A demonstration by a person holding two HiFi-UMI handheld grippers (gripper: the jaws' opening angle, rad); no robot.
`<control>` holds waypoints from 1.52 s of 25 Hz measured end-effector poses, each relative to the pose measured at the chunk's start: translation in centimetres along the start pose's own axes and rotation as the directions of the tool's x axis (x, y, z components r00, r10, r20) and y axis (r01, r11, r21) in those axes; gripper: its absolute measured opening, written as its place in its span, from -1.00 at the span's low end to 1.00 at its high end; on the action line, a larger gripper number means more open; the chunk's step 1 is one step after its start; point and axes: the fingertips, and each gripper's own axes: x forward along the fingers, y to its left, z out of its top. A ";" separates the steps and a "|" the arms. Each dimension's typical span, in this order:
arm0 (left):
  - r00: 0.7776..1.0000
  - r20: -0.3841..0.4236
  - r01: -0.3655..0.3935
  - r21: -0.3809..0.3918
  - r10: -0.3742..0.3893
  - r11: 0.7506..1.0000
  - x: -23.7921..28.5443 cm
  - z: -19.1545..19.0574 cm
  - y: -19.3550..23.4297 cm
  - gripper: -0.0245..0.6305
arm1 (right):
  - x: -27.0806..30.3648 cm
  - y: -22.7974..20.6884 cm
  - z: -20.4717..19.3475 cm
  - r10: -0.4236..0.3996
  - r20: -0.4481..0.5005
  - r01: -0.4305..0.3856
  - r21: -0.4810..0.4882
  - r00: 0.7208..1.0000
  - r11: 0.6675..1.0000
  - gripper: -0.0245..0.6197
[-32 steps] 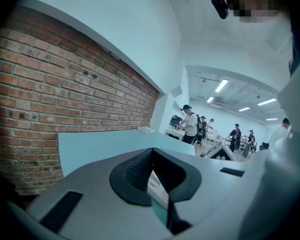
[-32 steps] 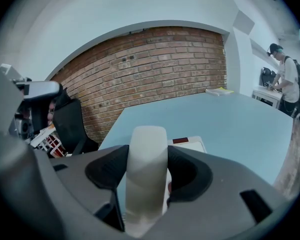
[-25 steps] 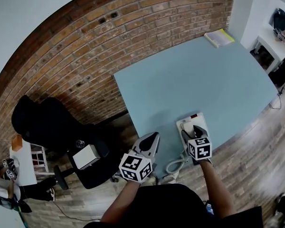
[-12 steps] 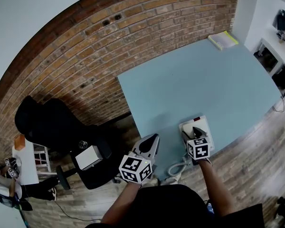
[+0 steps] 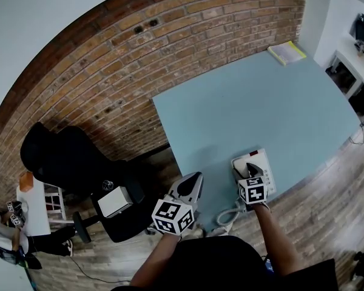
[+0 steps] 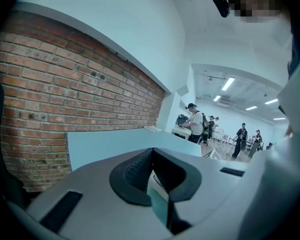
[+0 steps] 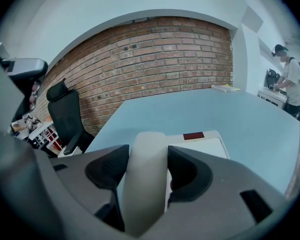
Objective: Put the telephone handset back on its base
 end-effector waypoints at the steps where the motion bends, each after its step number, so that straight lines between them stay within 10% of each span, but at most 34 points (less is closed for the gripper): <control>1: 1.000 0.001 0.000 -0.002 0.000 1.000 0.0 0.0 0.0 -0.90 | 0.1 0.0 0.0 0.001 0.002 -0.001 0.000 1.000 1.000 -0.15; 31: 0.998 0.020 0.060 -0.016 -0.059 0.998 -1.2 -0.1 0.1 -0.90 | -2.7 1.1 1.5 -0.012 0.066 0.009 0.042 0.998 0.999 -0.15; 38: 0.995 0.023 0.100 -0.008 -0.099 0.995 -1.9 0.0 -0.4 -0.90 | -5.0 1.5 2.7 -0.066 0.127 0.059 0.055 0.990 0.997 -0.44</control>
